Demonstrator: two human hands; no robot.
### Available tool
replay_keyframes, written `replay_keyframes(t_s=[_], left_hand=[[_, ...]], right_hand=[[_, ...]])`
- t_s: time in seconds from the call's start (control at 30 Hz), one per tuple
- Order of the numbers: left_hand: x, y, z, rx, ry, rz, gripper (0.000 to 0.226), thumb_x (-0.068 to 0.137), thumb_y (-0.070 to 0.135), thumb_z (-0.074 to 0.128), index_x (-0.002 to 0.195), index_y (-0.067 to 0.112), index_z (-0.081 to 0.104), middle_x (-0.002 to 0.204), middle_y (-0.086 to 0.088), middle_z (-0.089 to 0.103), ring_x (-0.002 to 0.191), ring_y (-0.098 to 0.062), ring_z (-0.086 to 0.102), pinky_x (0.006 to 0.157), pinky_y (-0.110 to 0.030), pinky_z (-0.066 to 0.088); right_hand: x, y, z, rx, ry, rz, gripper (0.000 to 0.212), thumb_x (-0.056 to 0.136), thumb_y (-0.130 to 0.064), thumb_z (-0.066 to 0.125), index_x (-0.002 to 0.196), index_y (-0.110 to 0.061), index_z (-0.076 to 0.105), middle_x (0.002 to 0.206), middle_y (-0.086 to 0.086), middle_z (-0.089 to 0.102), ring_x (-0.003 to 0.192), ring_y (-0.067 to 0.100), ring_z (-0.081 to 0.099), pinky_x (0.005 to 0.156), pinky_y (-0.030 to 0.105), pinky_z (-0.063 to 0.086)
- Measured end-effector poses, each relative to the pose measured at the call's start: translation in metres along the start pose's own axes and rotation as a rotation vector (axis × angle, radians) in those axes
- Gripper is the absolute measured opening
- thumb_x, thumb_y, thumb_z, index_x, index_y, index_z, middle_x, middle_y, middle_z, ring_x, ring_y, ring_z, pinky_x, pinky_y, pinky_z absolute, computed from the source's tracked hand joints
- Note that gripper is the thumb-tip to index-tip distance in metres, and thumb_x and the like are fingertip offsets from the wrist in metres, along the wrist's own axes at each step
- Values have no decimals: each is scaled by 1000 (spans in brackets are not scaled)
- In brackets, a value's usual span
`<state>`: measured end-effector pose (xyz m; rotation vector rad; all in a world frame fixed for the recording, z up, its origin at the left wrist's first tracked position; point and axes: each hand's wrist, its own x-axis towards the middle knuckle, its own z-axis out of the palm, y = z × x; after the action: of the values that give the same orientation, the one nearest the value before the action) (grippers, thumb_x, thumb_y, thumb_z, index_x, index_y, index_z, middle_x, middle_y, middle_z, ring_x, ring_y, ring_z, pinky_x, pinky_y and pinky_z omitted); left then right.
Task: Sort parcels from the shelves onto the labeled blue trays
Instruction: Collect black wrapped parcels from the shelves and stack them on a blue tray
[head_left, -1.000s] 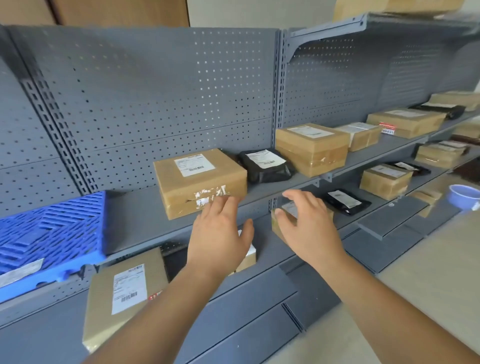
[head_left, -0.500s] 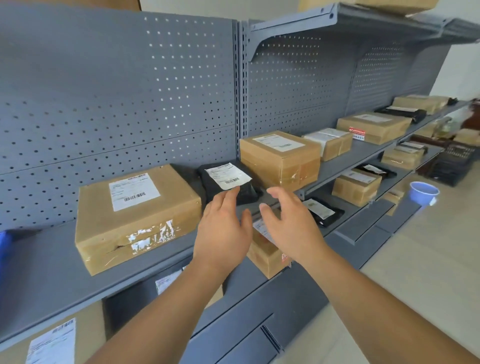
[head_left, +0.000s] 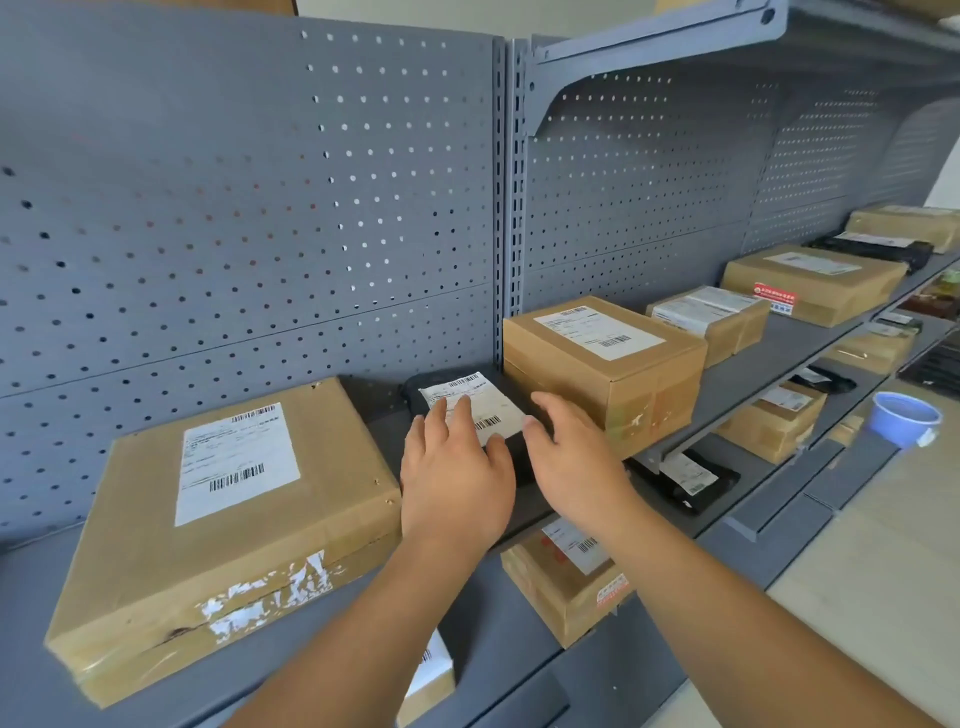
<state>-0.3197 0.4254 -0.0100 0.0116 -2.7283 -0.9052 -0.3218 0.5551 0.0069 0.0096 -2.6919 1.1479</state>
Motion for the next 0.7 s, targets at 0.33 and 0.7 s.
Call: replay_keyframes(t_s=[0.33, 0.7], left_hand=[[16, 4, 28, -65, -63, -244, 59, 104, 33, 35, 159, 19, 18, 171, -9, 4, 156, -32, 0, 126, -49, 12], [30, 10, 35, -301, 22, -517, 43, 96, 19, 50, 139, 14, 42, 133, -3, 60, 113, -26, 61, 83, -35, 54]], right_hand=[[41, 15, 14, 97, -192, 46, 40, 106, -22, 39, 146, -20, 43, 146, 2, 51, 129, 22, 51, 104, 37, 45], [43, 37, 10, 267, -319, 79, 44, 96, -17, 53, 136, -33, 48, 115, -12, 67, 87, 7, 61, 62, 19, 44]])
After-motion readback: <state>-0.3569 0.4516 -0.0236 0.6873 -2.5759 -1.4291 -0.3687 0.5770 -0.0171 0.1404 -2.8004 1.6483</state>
